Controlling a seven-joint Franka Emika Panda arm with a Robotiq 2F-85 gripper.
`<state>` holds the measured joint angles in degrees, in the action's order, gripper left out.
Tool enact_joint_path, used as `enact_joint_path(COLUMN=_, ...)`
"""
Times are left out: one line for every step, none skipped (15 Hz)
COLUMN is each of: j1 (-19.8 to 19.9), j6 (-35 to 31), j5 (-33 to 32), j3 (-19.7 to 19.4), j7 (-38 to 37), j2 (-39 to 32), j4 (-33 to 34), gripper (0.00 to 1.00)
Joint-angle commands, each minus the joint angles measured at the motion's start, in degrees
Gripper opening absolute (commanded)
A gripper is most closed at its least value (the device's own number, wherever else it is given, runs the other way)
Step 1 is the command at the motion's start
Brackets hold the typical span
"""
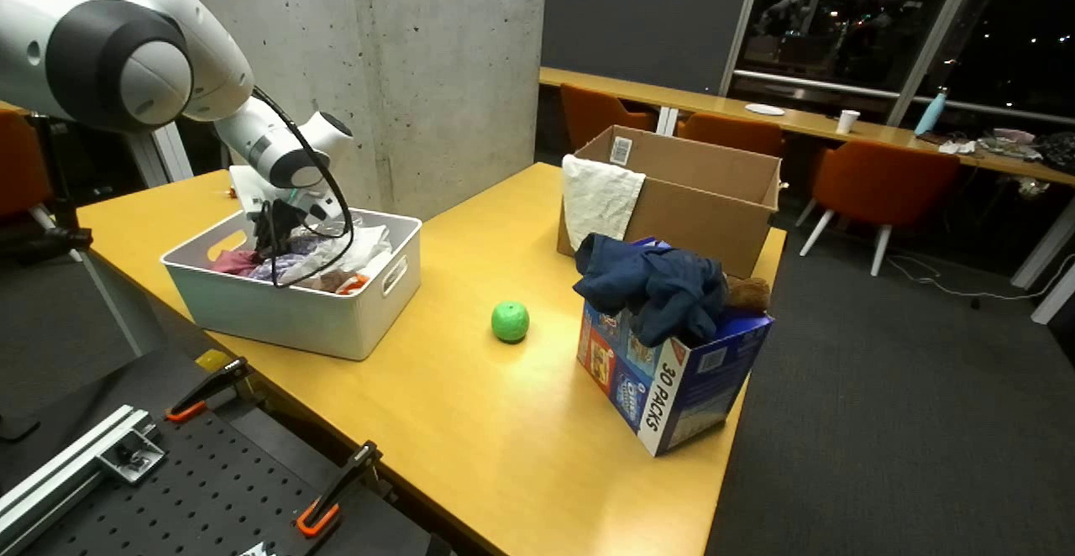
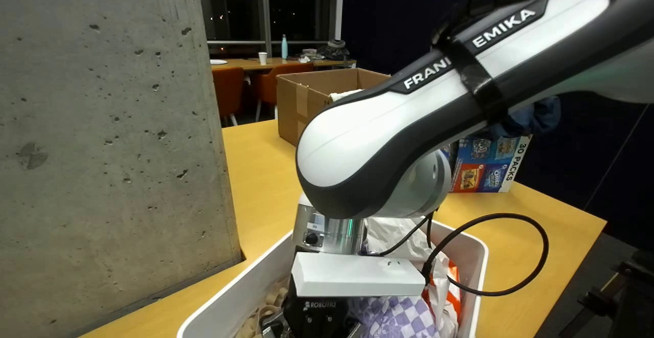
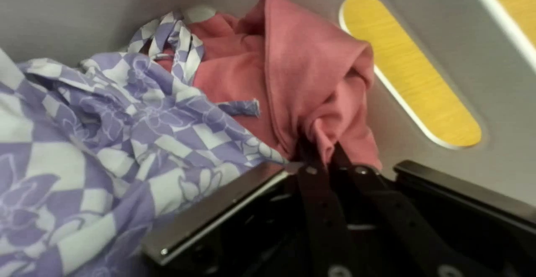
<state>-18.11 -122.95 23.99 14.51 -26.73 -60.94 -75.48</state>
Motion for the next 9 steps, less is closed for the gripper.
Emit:
enact_joint_path(j1=0.0, j6=-1.6, j5=1.6, j3=0.1, j7=-0.8, j2=2.4, j4=-2.5, gripper=0.0)
enact_joint_path(j1=-0.1, j6=-2.8, j5=1.6, j3=-0.1, j7=-1.2, j2=3.9, j4=-4.3, gripper=0.02)
enact_joint_path(j1=-0.3, j6=-4.3, j5=1.6, j3=-0.5, j7=-1.8, j2=5.6, j4=-6.4, gripper=0.02)
enact_joint_path(j1=-0.2, j6=-5.6, j5=1.5, j3=-0.6, j7=-2.1, j2=7.0, j4=-8.2, gripper=0.02)
enact_joint_path(j1=-0.1, j6=-7.8, j5=1.7, j3=-0.9, j7=-2.7, j2=9.3, j4=-11.1, gripper=0.02)
enact_joint_path(j1=-0.1, j6=-9.8, j5=1.7, j3=-1.1, j7=-3.2, j2=11.2, j4=-13.5, gripper=0.02)
enact_joint_path(j1=-0.1, j6=-12.0, j5=1.7, j3=-1.3, j7=-3.9, j2=13.8, j4=-16.8, gripper=0.02)
enact_joint_path(j1=-0.1, j6=-14.3, j5=1.8, j3=-1.6, j7=-4.5, j2=16.4, j4=-19.9, gripper=0.02)
enact_joint_path(j1=-0.1, j6=-16.3, j5=1.5, j3=-2.1, j7=-4.9, j2=18.7, j4=-22.7, gripper=0.02)
